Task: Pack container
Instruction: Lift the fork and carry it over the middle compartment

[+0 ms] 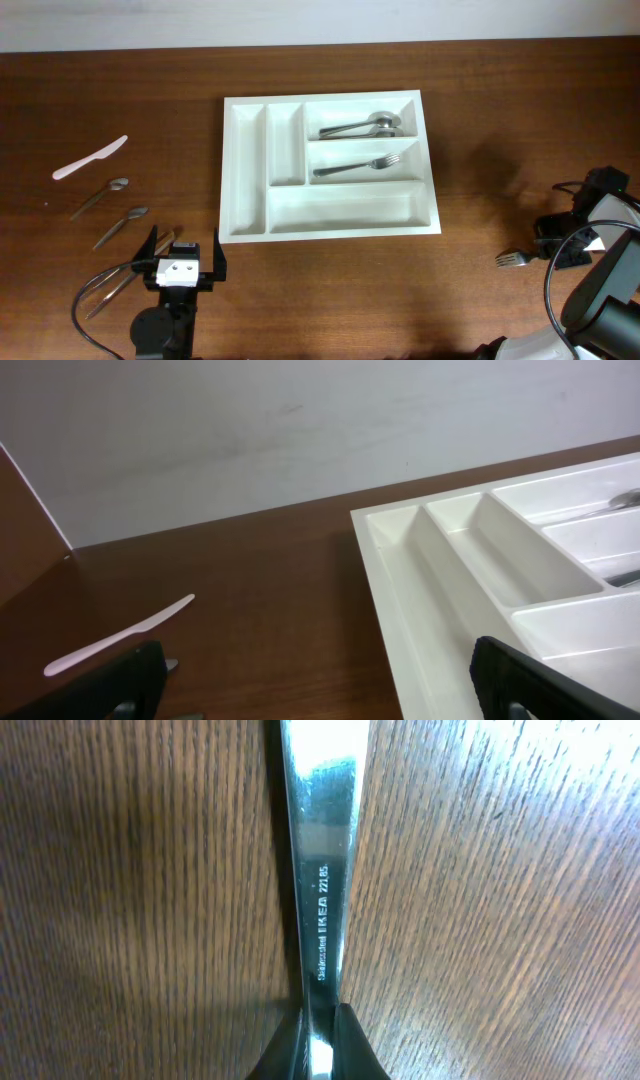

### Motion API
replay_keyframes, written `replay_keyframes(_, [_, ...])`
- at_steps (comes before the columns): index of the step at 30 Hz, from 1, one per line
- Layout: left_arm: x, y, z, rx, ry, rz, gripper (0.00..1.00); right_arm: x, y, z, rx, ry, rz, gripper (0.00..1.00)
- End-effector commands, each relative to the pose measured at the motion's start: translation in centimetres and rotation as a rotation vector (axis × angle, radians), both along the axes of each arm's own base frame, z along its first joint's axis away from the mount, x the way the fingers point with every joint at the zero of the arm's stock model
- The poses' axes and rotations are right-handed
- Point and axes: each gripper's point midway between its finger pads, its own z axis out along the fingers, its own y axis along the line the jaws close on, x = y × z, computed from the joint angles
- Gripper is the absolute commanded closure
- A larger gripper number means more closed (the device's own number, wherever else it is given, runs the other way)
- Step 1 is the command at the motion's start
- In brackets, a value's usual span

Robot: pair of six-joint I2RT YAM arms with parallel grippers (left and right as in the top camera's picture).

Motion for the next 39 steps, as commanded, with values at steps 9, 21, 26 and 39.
replay_keyframes(9, [0.0,0.0,-0.1,0.013,-0.002,-0.001,0.01,3.2,1.0,2.8,0.076,-0.113,0.098,0.96])
replay_keyframes(21, [0.0,0.0,-0.1,0.013,-0.002,-0.001,0.01,11.1,5.2,12.0,0.058,-0.299,0.330,0.96])
replay_keyframes(26, [0.0,0.0,-0.1,0.013,-0.002,-0.001,0.01,15.6,10.1,16.4,0.061,-0.431,0.486,0.96])
replay_keyframes(39, [0.0,0.0,-0.1,0.013,-0.001,-0.001,0.01,18.3,20.4,19.3,0.070,-0.510,0.714,0.96])
